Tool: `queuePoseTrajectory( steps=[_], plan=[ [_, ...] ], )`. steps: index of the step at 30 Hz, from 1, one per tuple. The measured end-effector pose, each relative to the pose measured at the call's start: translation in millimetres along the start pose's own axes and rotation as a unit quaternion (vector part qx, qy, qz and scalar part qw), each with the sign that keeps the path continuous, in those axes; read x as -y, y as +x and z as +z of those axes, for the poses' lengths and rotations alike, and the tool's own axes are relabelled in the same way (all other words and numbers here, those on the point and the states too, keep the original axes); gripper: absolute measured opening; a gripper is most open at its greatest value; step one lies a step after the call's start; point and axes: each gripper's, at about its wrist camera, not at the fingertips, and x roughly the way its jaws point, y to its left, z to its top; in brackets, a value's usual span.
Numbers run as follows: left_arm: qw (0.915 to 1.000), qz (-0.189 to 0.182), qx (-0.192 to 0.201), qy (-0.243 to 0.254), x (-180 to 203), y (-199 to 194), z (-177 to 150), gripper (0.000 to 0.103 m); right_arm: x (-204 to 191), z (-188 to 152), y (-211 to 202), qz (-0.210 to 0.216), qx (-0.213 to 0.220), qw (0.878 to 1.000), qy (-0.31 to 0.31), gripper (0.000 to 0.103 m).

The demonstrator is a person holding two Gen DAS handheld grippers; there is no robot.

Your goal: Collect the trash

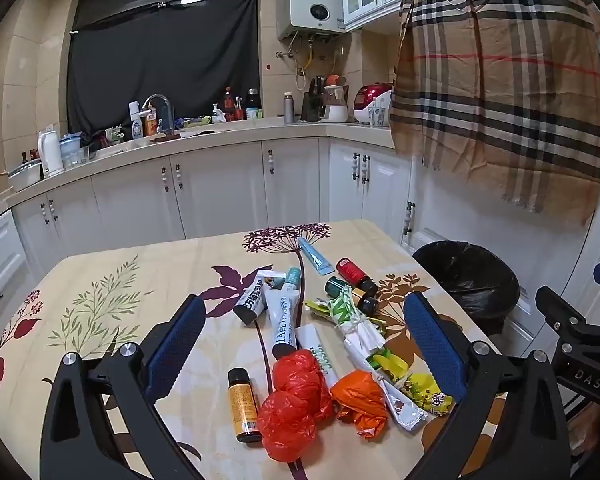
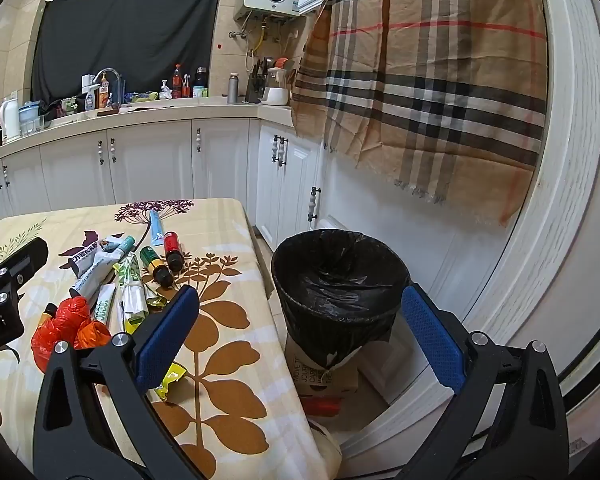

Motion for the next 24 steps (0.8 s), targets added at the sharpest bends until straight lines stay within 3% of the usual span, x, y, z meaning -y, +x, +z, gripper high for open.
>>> queuePoseTrajectory(
  steps=[24],
  plan=[
    [1.0,0.001,-0.004,0.0,-0.1,0.5,0.0,0.097,-1.6,2.2,2.4,-0.001,0.0,1.0,-0.002,0.099]
  ],
)
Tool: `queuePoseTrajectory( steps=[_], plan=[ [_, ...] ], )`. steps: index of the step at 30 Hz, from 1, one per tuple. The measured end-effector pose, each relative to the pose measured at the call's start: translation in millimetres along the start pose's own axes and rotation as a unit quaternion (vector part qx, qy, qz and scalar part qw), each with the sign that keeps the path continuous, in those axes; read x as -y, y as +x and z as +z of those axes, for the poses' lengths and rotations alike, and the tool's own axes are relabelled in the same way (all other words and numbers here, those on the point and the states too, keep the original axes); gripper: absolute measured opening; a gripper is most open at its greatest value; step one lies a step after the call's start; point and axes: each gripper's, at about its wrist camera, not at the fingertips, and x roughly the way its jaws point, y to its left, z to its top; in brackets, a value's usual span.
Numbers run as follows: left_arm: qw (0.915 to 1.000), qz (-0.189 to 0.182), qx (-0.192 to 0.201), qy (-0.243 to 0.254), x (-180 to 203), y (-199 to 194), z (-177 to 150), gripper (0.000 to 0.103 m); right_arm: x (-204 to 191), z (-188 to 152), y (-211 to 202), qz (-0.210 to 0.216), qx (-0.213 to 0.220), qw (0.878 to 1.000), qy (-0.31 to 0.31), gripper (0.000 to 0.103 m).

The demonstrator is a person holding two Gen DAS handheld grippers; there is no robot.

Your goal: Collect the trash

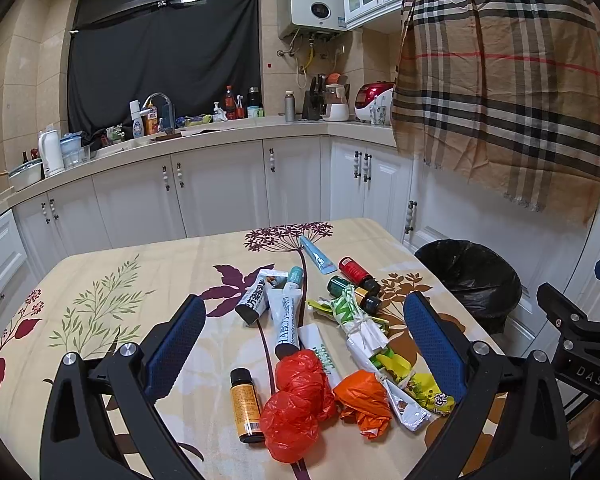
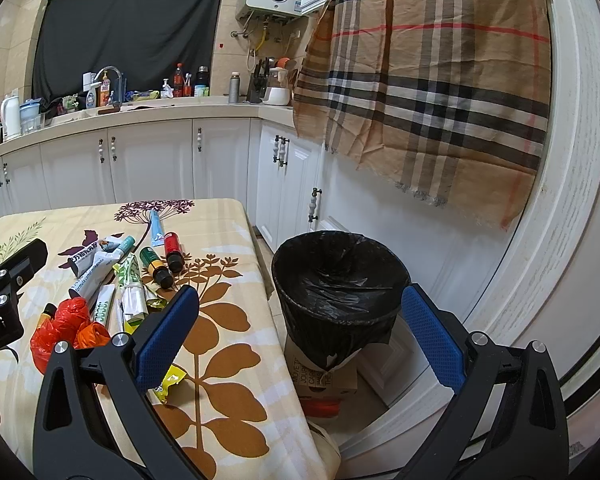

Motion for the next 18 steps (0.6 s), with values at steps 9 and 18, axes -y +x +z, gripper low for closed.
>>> queuePoseTrajectory(
  steps=[9,18],
  plan=[
    [1.0,0.001,0.0,0.0,-0.1,0.4,0.1,0.097,-1.3,-0.4,0.4,0.0,0.0,1.0,-0.001,0.099],
    [1.0,0.001,-0.001,0.001,0.2,0.4,0.1,0.097,-1.3,-0.3,1.1,0.0,0.0,1.0,-0.001,0.099]
  ],
)
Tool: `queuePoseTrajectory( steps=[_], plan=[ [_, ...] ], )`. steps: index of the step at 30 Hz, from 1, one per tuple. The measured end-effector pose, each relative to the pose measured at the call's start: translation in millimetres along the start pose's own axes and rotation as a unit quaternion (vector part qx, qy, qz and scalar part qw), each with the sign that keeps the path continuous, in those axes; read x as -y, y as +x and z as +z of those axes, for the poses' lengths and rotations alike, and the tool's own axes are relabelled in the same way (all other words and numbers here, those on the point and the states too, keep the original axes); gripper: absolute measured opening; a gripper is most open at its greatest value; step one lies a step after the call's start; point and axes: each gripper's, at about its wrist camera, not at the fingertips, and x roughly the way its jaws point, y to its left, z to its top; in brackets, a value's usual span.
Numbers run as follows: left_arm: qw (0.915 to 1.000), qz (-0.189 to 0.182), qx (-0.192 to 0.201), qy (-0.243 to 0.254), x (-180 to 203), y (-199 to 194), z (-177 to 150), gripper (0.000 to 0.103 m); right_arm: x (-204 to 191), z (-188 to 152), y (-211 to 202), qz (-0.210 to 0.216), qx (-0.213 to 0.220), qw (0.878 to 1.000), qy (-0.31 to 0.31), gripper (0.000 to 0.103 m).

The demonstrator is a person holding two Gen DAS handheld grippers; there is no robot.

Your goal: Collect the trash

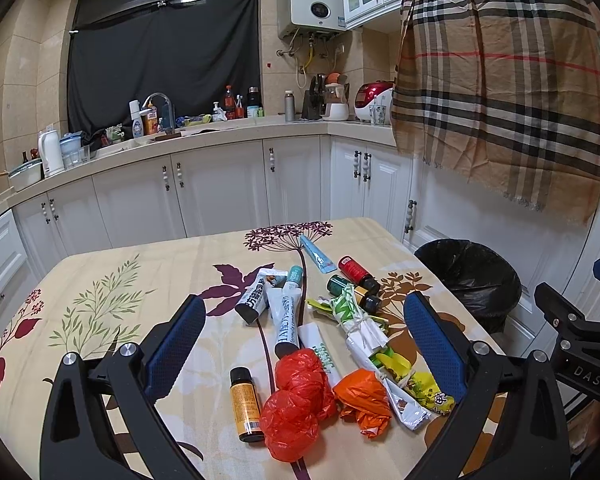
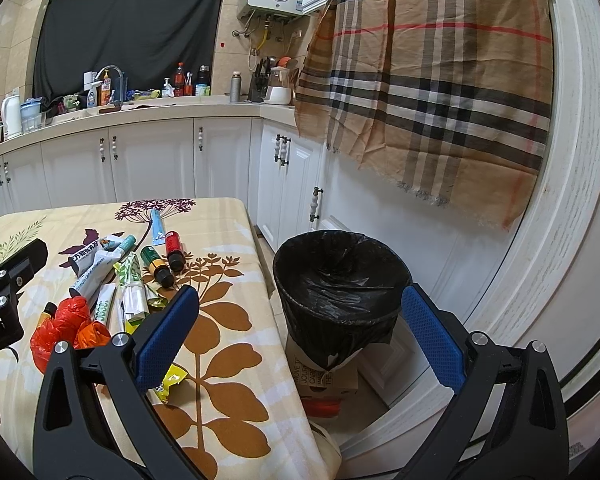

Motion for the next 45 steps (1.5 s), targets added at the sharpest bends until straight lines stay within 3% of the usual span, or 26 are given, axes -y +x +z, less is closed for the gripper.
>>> queuePoseTrajectory(
  steps=[45],
  plan=[
    [1.0,0.0,-0.004,0.0,1.8,5.1,-10.0,0.097,-2.6,-0.8,2.3,-0.001,-0.002,1.0,-0.001,0.099]
  ],
)
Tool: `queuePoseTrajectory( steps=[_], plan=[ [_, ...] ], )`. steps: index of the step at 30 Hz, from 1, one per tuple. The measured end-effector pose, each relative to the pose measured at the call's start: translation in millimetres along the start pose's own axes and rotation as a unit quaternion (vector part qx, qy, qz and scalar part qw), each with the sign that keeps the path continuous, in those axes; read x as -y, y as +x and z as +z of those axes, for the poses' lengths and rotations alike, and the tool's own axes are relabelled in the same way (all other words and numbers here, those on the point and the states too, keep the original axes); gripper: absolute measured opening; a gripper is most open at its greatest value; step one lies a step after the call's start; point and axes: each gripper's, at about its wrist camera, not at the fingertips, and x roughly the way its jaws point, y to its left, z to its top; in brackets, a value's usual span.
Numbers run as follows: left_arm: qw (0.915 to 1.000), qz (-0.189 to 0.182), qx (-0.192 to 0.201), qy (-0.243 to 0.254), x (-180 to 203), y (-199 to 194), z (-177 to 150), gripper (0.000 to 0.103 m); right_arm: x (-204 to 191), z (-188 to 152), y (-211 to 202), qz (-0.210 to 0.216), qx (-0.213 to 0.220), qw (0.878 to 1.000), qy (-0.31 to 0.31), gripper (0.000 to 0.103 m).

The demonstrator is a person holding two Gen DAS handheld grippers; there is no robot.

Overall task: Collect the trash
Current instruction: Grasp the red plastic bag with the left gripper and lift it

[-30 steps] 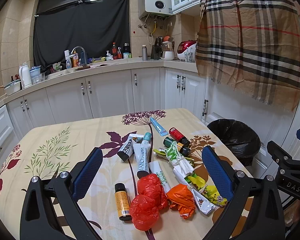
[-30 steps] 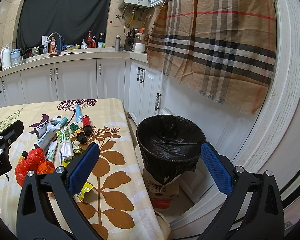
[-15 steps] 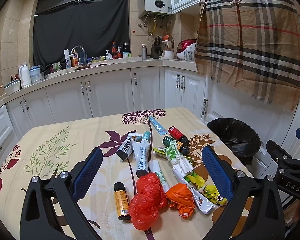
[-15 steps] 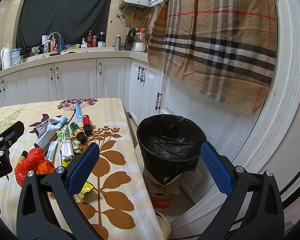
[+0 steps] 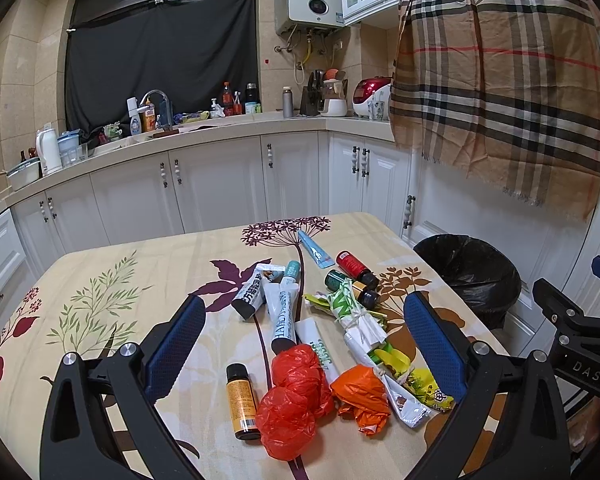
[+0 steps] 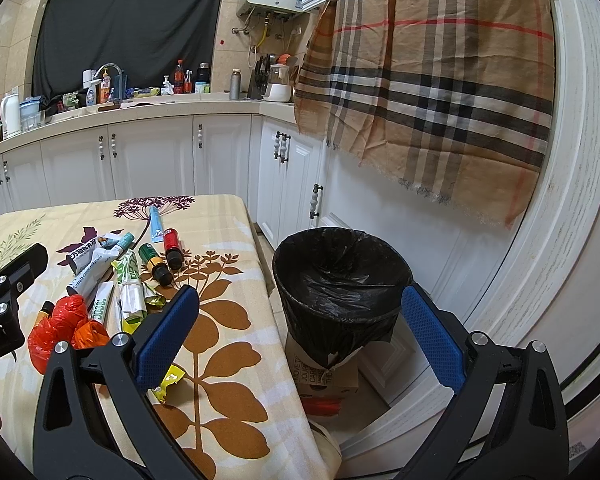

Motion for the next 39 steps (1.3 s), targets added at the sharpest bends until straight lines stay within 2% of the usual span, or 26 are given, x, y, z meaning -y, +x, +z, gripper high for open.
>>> queuePoseTrajectory(
  steps=[8,11,23,30,35,36,38,39],
  plan=[
    [0.9999,0.006,-0.012,0.002,2.7,8.9,-17.5,0.097,-3.8,-8.3,9.6,0.003,-0.009,1.0,-0.001,0.099],
    [0.9997,0.01,-0.021,0.003,-5.1,9.5,-14.7,0.097,-7.0,-11.3,13.3,0.009,-0.017,1.0,-0.003,0.099],
    [0.9957,0.034,-0.086,-0.007,-32.3,23.9,-45.6,0.097,-20.5,-27.2,30.3,0.036,-0.05,0.998,-0.014,0.099],
    [0.9935,0.034,-0.108,-0.008,-37.8,30.0,-56.9,0.096,-25.4,-32.7,39.1,0.05,-0.062,0.997,-0.014,0.099],
    [0.9939,0.024,-0.108,-0.001,-29.9,35.4,-55.0,0.096,-26.1,-33.2,46.6,0.055,-0.07,0.996,-0.014,0.099],
    [0.9941,0.022,-0.106,0.001,-28.4,35.3,-54.1,0.093,-26.0,-33.1,47.1,0.055,-0.07,0.996,-0.014,0.099],
    [0.9942,0.015,-0.106,0.01,-23.8,36.4,-53.0,0.071,-26.1,-33.1,47.2,0.055,-0.07,0.996,-0.013,0.099],
    [0.9938,0.011,-0.11,0.015,-21.4,39.1,-52.8,0.064,-26.1,-33.2,47.8,0.056,-0.071,0.996,-0.012,0.099]
  ],
)
